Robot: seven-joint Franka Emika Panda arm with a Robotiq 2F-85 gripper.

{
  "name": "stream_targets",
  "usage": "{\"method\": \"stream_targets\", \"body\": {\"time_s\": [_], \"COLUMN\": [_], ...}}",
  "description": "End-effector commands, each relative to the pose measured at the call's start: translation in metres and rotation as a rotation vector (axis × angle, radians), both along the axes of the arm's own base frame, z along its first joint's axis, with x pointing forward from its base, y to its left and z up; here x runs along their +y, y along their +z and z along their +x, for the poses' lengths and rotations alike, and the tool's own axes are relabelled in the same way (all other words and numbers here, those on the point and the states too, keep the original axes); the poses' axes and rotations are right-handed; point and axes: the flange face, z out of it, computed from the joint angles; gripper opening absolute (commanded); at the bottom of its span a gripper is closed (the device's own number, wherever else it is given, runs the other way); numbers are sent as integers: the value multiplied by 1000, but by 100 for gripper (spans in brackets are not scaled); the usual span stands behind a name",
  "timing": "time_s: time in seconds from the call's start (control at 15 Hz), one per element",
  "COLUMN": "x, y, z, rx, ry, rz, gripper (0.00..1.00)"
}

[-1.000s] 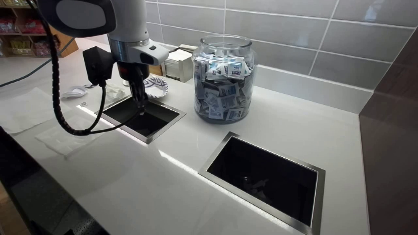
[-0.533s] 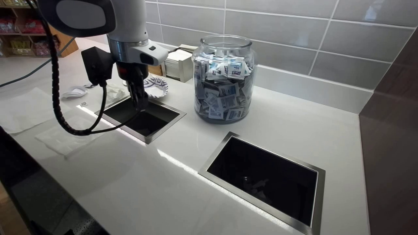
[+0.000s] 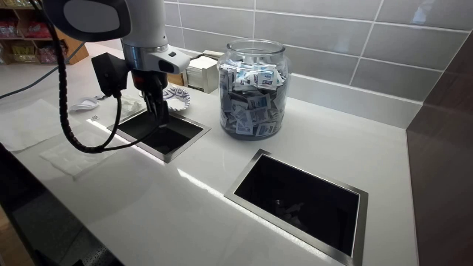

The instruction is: Pick up the small white paper on the right side of the counter and put it in the left bin

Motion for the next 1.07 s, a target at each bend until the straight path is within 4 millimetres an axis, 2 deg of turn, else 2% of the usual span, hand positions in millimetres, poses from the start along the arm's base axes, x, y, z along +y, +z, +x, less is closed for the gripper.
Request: {"method": "stream_targets", "body": {"time_s": [0.0,0.33,0.4,1.0], "x": [4,3,0,0], "y": [2,5,1,3], "z": [-8,-8,0,0], "rx": [14,8,0,-4], "ry": [14,21,7,12], "rz": [19,23,0,1], "gripper": [100,100,100,100]}}
